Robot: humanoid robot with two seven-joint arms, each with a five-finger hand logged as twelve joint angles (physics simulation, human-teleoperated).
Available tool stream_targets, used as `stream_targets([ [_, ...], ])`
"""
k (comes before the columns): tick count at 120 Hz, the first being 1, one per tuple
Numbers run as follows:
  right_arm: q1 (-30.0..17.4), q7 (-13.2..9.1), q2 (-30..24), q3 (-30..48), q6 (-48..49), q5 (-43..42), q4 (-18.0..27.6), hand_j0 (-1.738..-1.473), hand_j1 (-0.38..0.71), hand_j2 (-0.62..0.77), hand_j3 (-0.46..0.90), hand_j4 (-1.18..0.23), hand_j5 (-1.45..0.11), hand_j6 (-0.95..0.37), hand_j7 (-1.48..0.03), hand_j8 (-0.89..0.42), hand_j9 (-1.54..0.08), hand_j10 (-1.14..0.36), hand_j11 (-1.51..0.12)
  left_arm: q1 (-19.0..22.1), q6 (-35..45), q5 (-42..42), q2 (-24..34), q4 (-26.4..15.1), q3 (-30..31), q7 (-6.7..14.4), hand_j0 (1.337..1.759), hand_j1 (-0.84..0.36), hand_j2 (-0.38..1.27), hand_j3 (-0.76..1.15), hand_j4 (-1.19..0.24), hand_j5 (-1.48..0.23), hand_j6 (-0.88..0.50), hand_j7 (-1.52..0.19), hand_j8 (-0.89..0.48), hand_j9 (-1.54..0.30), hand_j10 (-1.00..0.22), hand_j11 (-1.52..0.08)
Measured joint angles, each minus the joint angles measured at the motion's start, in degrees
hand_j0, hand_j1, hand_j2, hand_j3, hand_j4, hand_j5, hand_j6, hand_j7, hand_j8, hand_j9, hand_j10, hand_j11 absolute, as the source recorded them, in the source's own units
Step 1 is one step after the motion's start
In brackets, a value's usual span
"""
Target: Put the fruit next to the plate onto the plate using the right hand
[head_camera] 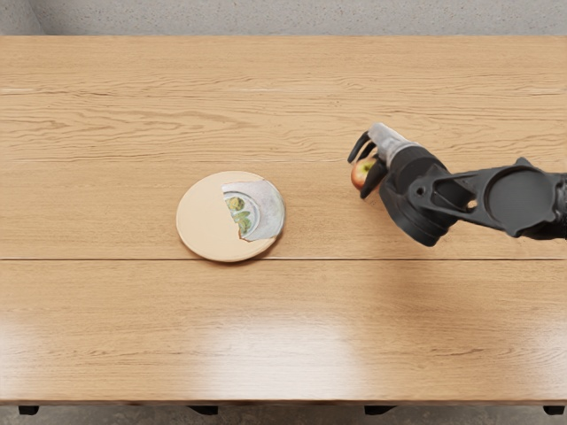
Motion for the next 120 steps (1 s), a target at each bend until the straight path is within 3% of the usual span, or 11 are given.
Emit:
stream_targets([
  [20,0.1,0.1,1.8,4.4,0.1,0.2,0.0,-1.656,0.30,0.43,0.00,-0.69,-1.08,-0.44,-0.98,-0.30,-1.05,-0.46,-1.05,0.0,0.0,0.0,0.0,0.0,0.0,0.0,1.658,0.34,0.00,0.00,-0.01,-0.01,-0.01,-0.01,-0.01,-0.01,-0.01,-0.01],
  [80,0.2,0.1,17.0,11.0,0.2,0.5,-6.2,-1.655,0.31,0.40,0.00,-0.71,-1.20,-0.38,-1.04,-0.24,-1.11,-0.41,-1.11,0.0,0.0,0.0,0.0,0.0,0.0,0.0,1.658,0.34,0.00,0.00,-0.01,-0.01,-0.01,-0.01,-0.01,-0.01,-0.01,-0.01],
  [120,-0.2,0.1,19.0,11.2,0.2,0.0,-11.3,-1.653,0.33,0.42,0.00,-0.72,-1.19,-0.38,-1.04,-0.24,-1.11,-0.40,-1.12,0.0,0.0,0.0,0.0,0.0,0.0,0.0,1.658,0.34,0.00,0.00,-0.01,-0.01,-0.01,-0.01,-0.01,-0.01,-0.01,-0.01],
])
